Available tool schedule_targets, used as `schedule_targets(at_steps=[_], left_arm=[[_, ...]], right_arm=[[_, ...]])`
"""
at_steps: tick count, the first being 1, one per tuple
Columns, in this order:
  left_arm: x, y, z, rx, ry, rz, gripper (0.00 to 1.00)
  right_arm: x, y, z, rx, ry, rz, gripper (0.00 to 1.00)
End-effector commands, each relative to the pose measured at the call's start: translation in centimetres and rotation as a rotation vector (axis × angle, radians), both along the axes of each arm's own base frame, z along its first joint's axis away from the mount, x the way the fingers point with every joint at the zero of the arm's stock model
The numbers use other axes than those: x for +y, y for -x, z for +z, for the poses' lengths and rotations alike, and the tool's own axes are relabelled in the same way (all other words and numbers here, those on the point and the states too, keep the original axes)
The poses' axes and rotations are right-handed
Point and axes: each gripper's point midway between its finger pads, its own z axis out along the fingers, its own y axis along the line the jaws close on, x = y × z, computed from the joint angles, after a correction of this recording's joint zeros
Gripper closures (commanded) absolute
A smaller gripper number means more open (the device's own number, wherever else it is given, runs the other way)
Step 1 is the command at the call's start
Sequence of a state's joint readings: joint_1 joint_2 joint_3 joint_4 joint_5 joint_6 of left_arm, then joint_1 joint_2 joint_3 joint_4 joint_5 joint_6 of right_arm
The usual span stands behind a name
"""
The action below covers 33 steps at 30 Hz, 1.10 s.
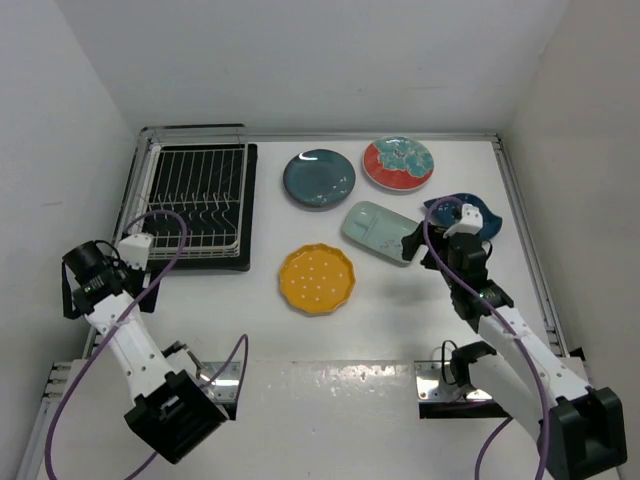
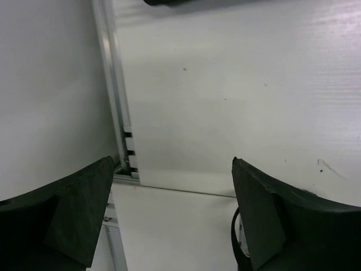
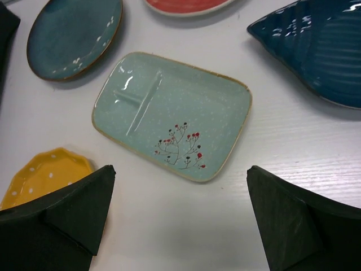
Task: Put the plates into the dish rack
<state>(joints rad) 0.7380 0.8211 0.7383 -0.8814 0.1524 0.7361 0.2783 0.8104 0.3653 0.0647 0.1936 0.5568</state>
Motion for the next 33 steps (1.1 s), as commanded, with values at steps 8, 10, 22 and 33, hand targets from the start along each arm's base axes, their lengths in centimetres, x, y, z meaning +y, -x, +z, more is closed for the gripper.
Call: schedule_targets(at_steps=[8, 10, 22, 33], left_arm=[[0.3, -4.3, 9.1, -0.232, -0.046, -0.023, 0.0], [-0.6, -6.3, 12.2, -0.315, -0.026, -0.08, 0.03], [-7.0, -14.5, 18.4, -0.353, 0.158, -0.319, 0.15], [-15.8, -17.0, 19.3, -0.302, 0.217, -0.561, 0.15]], right_arm=[[9.5, 2.3, -3.9, 0.324, 0.014, 0.492, 0.05], [11.3, 2.0, -5.6, 0.437, 0.019, 0.53, 0.09], [15.6, 1.8, -13.9, 0.715, 0.063, 0.602, 0.47], [15.6, -1.8, -5.1, 0.318, 0.142, 0.681, 1.0]])
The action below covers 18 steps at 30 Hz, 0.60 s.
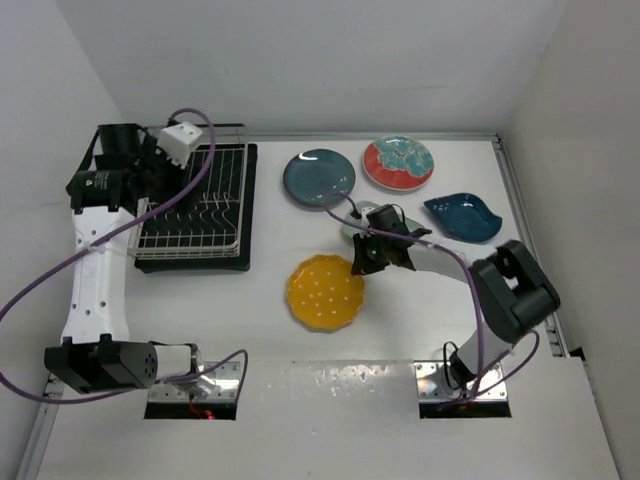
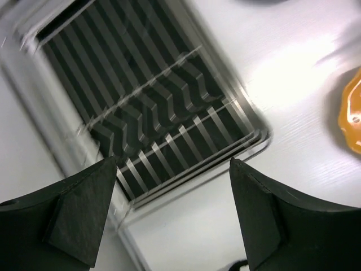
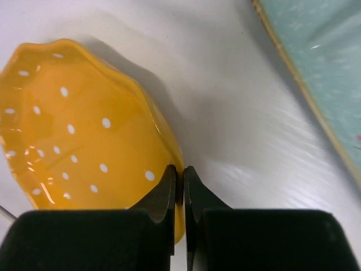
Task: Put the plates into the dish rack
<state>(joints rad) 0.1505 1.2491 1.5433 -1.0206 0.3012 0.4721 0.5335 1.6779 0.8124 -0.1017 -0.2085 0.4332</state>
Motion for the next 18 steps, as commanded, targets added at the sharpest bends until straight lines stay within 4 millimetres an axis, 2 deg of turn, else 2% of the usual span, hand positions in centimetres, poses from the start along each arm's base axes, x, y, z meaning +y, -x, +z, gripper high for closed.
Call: schedule_targets(at_steps=[1, 2, 3, 4, 5, 6, 7, 8, 9, 10, 11, 12, 13, 14, 15, 16, 17, 18], left_arm=[[-4.4, -0.8, 1.6, -0.017, 0.044, -0.112, 0.15], [-7.1, -1.0, 1.6, -0.001, 0.061, -0.199, 0.15], [-8.4, -1.2, 1.5, 0.005, 0.069, -0.241, 0.15], [-9.7, -1.4, 1.5, 0.01, 0.075, -0.28, 0.15], [-11.8, -1.4, 1.9, 0.005, 0.075, -0.342, 0.12], [-13.1, -2.2, 0.9, 0.04, 0.08, -0.375, 0.11], [-14.1, -2.4, 0.6, 0.055, 0.086, -0.396, 0.11], [-16.3, -2.2, 0.6, 0.064, 0.105, -0.453, 0.11], [-17.6, -2.9, -0.7, 0.097, 0.113, -0.485, 0.11], [-18.9, -3.2, -0.7, 0.094, 0.132, -0.512, 0.11], [-20.9, -2.7, -1.1, 0.108, 0.155, -0.574, 0.11], [-22.0, -2.8, -1.4, 0.115, 0.168, -0.606, 0.11], [-22.9, -3.1, -2.4, 0.138, 0.176, -0.627, 0.11], [-24.1, -3.1, -3.0, 0.14, 0.184, -0.659, 0.11], [-24.6, -3.4, -3.8, 0.146, 0.177, -0.673, 0.11], [-25.0, -4.3, -4.6, 0.151, 0.176, -0.673, 0.11], [-25.5, -4.2, -5.4, 0.17, 0.174, -0.681, 0.11], [-25.7, -4.7, -5.4, 0.164, 0.175, -0.682, 0.11]], right_arm=[[0.5, -3.5, 7.8, -0.315, -0.057, 0.089, 1.0], [0.9, -4.2, 10.7, -0.398, -0.085, 0.114, 1.0], [1.7, -4.3, 13.2, -0.465, -0.131, 0.148, 1.0], [1.9, -4.5, 14.4, -0.496, -0.147, 0.163, 1.0], [2.4, -4.9, 16.7, -0.557, -0.173, 0.179, 1.0], [2.7, -5.1, 18.6, -0.598, -0.194, 0.191, 1.0], [3.1, -5.1, 19.4, -0.607, -0.216, 0.214, 1.0], [3.5, -5.6, 21.7, -0.654, -0.239, 0.221, 1.0], [3.8, -5.6, 22.5, -0.67, -0.259, 0.233, 1.0], [3.9, -5.9, 23.7, -0.691, -0.272, 0.237, 1.0], [4.1, -5.9, 23.7, -0.682, -0.278, 0.24, 1.0], [4.2, -6.2, 24.6, -0.69, -0.296, 0.231, 1.0], [4.3, -6.7, 26.0, -0.742, -0.326, 0.228, 1.0], [4.6, -6.6, 26.6, -0.742, -0.351, 0.223, 1.0], [4.5, -7.2, 27.9, -0.784, -0.376, 0.213, 1.0], [4.5, -6.9, 28.4, -0.786, -0.404, 0.222, 1.0], [4.6, -6.9, 28.7, -0.786, -0.421, 0.223, 1.0], [4.4, -7.3, 29.6, -0.81, -0.433, 0.217, 1.0]])
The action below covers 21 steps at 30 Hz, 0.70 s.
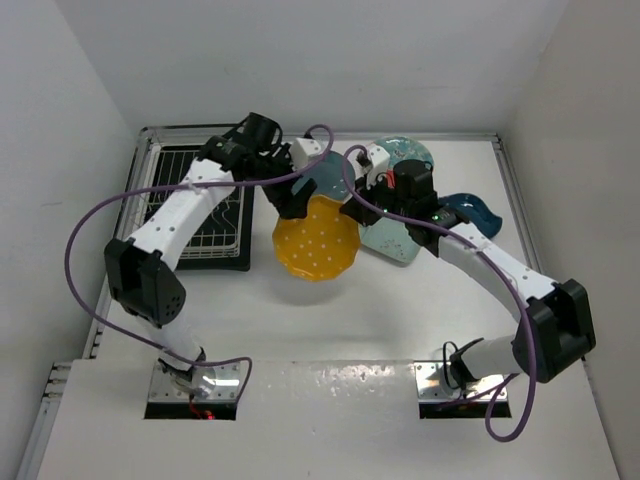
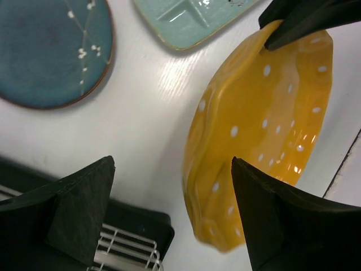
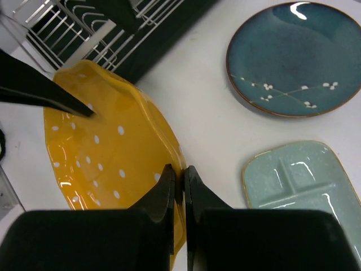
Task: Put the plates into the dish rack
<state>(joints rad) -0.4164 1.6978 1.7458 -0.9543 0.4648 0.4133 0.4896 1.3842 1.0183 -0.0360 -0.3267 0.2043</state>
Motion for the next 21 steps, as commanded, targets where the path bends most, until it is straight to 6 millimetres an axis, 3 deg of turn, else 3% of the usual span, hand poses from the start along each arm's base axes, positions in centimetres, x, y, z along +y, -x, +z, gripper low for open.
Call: schedule_targets(at_steps=[1, 2, 5, 6, 9, 12, 16, 17, 18, 19, 21], left_arm=[[-2.0, -1.2, 0.9, -0.037, 0.069, -0.042, 0.13], [-2.1, -1.5, 0.8, -0.035, 0.068, -0.042, 0.16], [-2.5, -1.2, 0.3, -0.011, 0.075, -0.07, 0.43], [-2.7, -1.2, 0.1, -0.001, 0.078, -0.085, 0.61], [-2.3, -1.2, 0.1, 0.024, 0.073, -0.068, 1.0], [-1.5, -1.9, 0.4, 0.039, 0.086, -0.032, 1.0], [-0.5, -3.7, 2.9, -0.015, 0.101, 0.06, 1.0], [-0.3, -4.0, 3.3, -0.024, 0.1, 0.084, 1.0], [0.2, -4.9, 4.1, -0.039, 0.11, 0.134, 1.0], [1.2, -6.1, 5.4, -0.09, 0.103, 0.193, 1.0], [2.6, -7.2, 7.1, -0.122, 0.109, 0.285, 1.0]], right_arm=[[1.5, -0.7, 9.7, -0.209, -0.22, 0.073, 1.0], [1.6, -0.8, 10.1, -0.22, -0.223, 0.072, 1.0], [0.8, -1.7, 10.5, -0.232, -0.239, 0.044, 1.0], [0.7, -1.9, 10.2, -0.225, -0.241, 0.038, 1.0], [0.7, -2.5, 10.3, -0.232, -0.263, 0.034, 1.0], [1.1, -3.1, 9.7, -0.217, -0.274, 0.037, 1.0], [0.9, -4.7, 9.4, -0.227, -0.282, -0.014, 0.98], [0.6, -5.4, 9.0, -0.223, -0.274, -0.043, 0.85], [0.6, -5.7, 8.8, -0.218, -0.271, -0.06, 0.43], [0.2, -6.5, 9.3, -0.232, -0.267, -0.099, 0.27], [-1.3, -8.5, 8.2, -0.193, -0.232, -0.228, 0.05]])
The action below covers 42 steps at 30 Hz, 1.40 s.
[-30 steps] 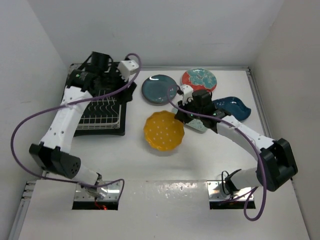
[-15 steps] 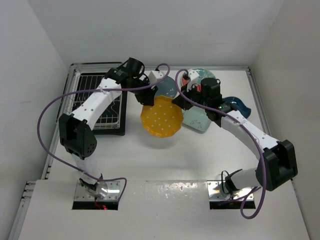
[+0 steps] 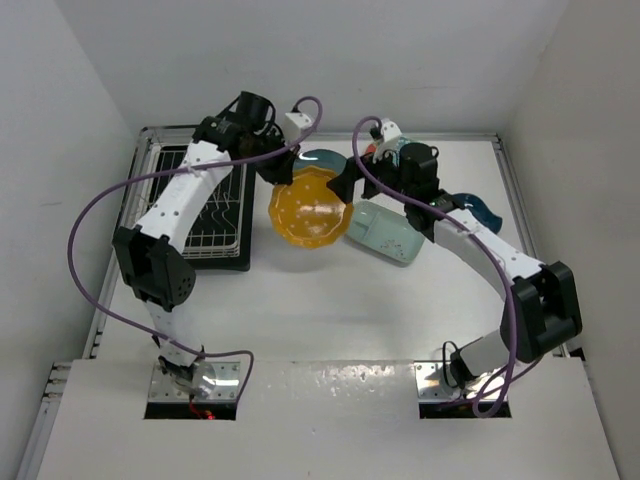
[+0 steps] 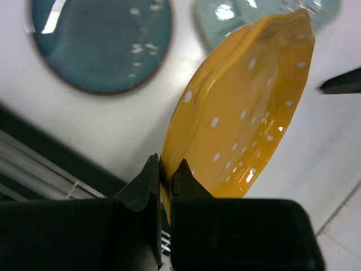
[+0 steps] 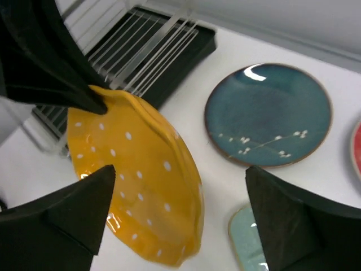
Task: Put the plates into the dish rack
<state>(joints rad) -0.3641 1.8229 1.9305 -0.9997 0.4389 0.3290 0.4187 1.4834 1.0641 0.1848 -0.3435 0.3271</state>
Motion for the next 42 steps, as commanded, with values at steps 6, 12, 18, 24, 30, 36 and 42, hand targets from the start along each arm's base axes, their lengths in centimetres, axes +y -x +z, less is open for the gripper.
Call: schedule_targets(at_steps=[6, 12, 18, 24, 30, 36, 42], left_arm=[[13.6, -6.8, 16.3, -0.474, -0.009, 0.679, 1.0], [27.1, -3.0, 19.7, -0.642, -0.293, 1.152, 1.0], [33.2, -0.1, 18.0, -0.611, -0.483, 1.291, 1.0], [36.7, 0.7, 16.9, -0.6, -0.569, 1.364, 1.0], [39.5, 1.2, 13.7, -0.534, -0.613, 1.391, 1.0], [40.7, 1.3, 13.3, -0.524, -0.587, 1.401, 1.0], [41.3, 1.3, 11.3, -0.481, -0.578, 1.396, 1.0]], right_arm=[[-4.3, -4.2, 4.7, -0.119, -0.063, -0.341, 0.01], [-3.8, -3.4, 3.1, -0.113, -0.017, -0.326, 0.01], [-2.6, -4.3, 2.1, -0.064, -0.002, -0.292, 0.01], [-0.8, -6.4, 3.1, -0.018, -0.004, -0.257, 0.01], [0.2, -7.2, 3.2, 0.007, -0.015, -0.248, 0.01], [0.4, -7.4, 3.0, 0.023, -0.012, -0.248, 0.01], [0.4, -7.2, 3.0, 0.028, -0.011, -0.249, 0.01]])
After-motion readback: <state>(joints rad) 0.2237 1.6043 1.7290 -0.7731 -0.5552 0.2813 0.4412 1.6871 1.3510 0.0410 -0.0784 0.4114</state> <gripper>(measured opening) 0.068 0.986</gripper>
